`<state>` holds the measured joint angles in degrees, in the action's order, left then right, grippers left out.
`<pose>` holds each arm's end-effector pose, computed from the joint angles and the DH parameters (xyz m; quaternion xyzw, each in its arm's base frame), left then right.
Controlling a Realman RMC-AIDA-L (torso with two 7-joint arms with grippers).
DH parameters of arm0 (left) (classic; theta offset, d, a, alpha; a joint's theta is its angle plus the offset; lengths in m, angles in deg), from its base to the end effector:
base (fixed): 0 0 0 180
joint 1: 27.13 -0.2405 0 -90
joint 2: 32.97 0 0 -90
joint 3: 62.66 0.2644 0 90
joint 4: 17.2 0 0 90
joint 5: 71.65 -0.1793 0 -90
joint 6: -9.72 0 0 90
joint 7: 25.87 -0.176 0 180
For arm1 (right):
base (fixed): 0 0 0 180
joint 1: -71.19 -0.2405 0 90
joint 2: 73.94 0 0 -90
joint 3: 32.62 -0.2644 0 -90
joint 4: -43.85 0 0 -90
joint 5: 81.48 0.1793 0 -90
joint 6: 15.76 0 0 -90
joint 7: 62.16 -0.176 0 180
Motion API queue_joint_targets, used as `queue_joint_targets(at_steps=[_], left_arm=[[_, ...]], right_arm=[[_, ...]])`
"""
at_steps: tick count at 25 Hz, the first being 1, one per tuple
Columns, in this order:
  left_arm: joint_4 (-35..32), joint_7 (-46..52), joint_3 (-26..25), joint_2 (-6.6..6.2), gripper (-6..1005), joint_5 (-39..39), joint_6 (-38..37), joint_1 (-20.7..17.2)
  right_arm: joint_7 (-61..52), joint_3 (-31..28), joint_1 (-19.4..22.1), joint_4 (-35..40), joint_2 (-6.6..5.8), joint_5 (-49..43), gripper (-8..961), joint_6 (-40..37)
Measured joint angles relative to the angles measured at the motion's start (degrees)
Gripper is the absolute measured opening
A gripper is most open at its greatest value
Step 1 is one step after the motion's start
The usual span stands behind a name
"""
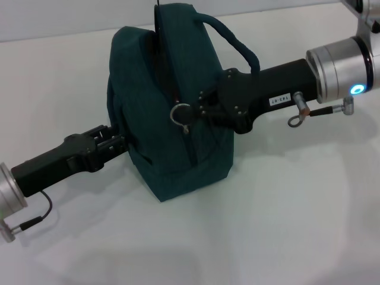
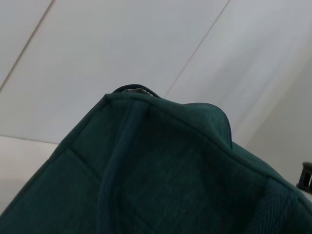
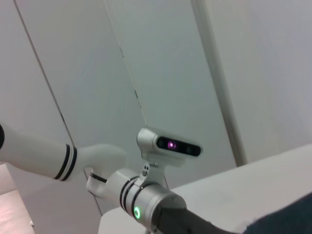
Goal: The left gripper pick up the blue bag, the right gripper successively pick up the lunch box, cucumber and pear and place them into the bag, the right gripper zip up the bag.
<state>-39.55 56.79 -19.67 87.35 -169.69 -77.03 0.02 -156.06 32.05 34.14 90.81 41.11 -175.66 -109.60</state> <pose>-0.2342 0.3009 -0.0574 -0.8469 -0.3665 -0.3713 0.1028 0.1365 0.3257 -0.0232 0.9556 -0.1219 -0.2676 0.0171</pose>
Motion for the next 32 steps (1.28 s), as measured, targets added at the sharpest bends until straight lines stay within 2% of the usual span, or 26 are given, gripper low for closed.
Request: queue_joint_targets(at_steps=[6, 10, 17, 20, 24, 32], left_arm=[[0.3, -2.0, 0.0, 0.10, 555, 0.1, 0.2, 0.7], [1.3, -3.4, 0.0, 0.08, 554, 0.1, 0.6, 1.3], [1.7, -2.4, 0.0, 0.08, 552, 0.1, 1.2, 2.0], [1.2, 5.3, 2.5, -0.39, 551, 0.2, -0.4, 3.6], [0.0, 9.9, 2.9, -0.59, 550, 0.0, -1.6, 4.5], [-7.4, 19.0, 4.4, -2.02, 548, -0.9, -6.8, 2.2]], right_arm=[[1.0, -3.7, -0.3, 1.1, 0.07, 1.7, 24, 0.1], [4.4, -7.3, -0.7, -1.2, 0.24, 4.2, 26, 1.7], [6.7, -6.4, -3.1, -5.5, -0.06, 4.7, 28, 2.6], [6.8, -5.4, -3.9, -6.7, -0.02, 2.5, 29, 2.4], [6.8, -3.8, -4.3, -8.0, 0.06, 1.3, 31, 2.5], [7.9, -3.1, -4.7, -8.4, -0.06, 0.8, 34, 2.7]])
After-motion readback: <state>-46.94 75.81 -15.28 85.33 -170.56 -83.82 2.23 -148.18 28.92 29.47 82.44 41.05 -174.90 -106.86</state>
